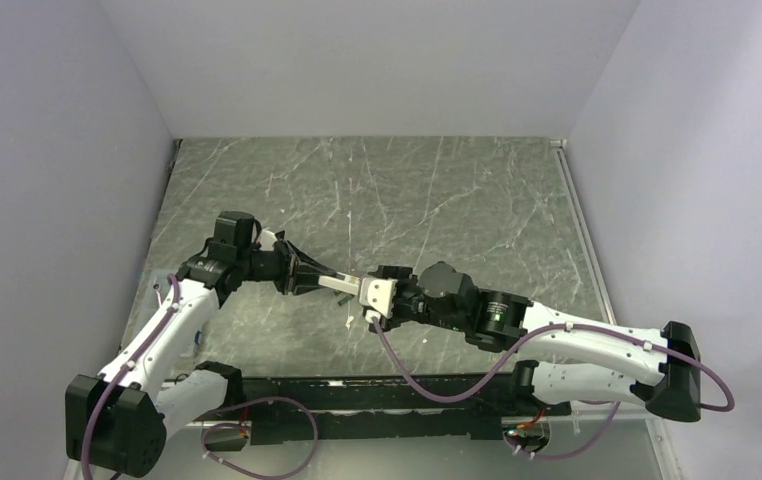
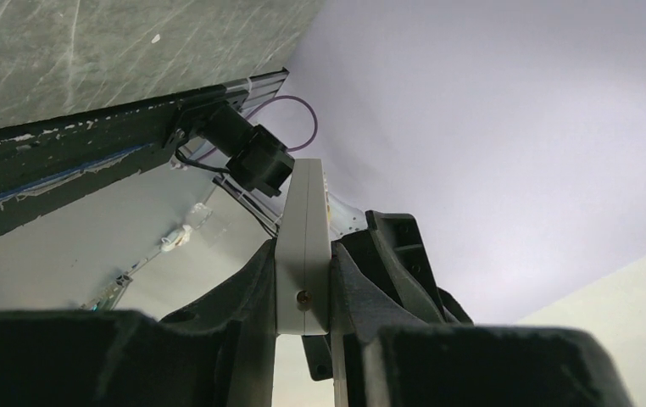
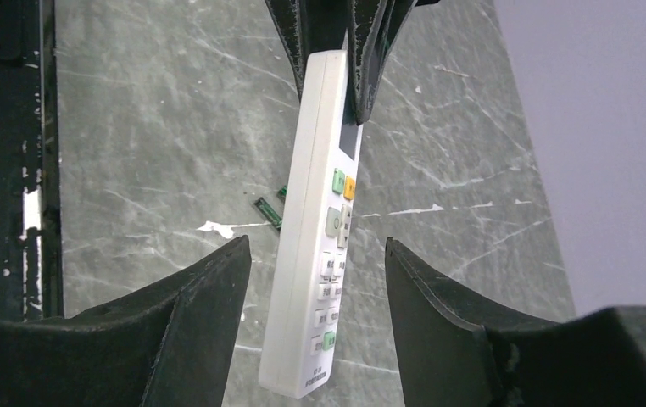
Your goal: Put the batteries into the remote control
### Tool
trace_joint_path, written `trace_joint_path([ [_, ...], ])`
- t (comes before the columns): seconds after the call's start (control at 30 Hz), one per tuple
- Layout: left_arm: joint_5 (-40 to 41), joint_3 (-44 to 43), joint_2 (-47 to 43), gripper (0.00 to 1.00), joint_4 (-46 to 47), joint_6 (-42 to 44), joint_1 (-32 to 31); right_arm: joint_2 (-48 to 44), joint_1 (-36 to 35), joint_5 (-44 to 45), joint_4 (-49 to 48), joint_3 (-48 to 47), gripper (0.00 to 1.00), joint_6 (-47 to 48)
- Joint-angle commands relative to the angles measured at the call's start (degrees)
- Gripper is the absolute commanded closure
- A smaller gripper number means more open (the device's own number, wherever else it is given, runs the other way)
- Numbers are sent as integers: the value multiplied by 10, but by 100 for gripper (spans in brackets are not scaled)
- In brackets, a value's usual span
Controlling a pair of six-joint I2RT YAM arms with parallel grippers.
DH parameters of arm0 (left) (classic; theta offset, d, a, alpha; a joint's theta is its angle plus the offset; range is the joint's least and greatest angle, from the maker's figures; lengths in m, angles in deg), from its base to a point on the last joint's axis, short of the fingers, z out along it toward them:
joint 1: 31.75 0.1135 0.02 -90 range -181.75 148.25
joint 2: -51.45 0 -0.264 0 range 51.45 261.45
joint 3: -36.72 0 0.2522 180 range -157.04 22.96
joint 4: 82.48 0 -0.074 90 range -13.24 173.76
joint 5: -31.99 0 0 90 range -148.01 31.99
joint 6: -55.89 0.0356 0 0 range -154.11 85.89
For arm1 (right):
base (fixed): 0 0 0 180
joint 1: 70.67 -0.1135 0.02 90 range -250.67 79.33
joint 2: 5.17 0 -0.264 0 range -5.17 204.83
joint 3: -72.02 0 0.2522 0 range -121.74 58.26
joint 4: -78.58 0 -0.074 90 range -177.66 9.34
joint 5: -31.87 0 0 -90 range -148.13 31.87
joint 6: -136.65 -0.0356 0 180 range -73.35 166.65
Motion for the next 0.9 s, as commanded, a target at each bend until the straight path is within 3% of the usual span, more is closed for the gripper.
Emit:
trace_joint_path([
  [0.0, -28, -28, 1, 100, 20, -13, 4, 0, -19, 62, -37, -5, 39, 40],
  [0.57, -41, -27, 2, 100, 28, -19, 11, 30, -57, 144, -31, -12, 49, 86],
  [0.87, -45, -23, 1, 100, 31, -20, 12, 41, -70, 182, -39, -13, 73, 100],
])
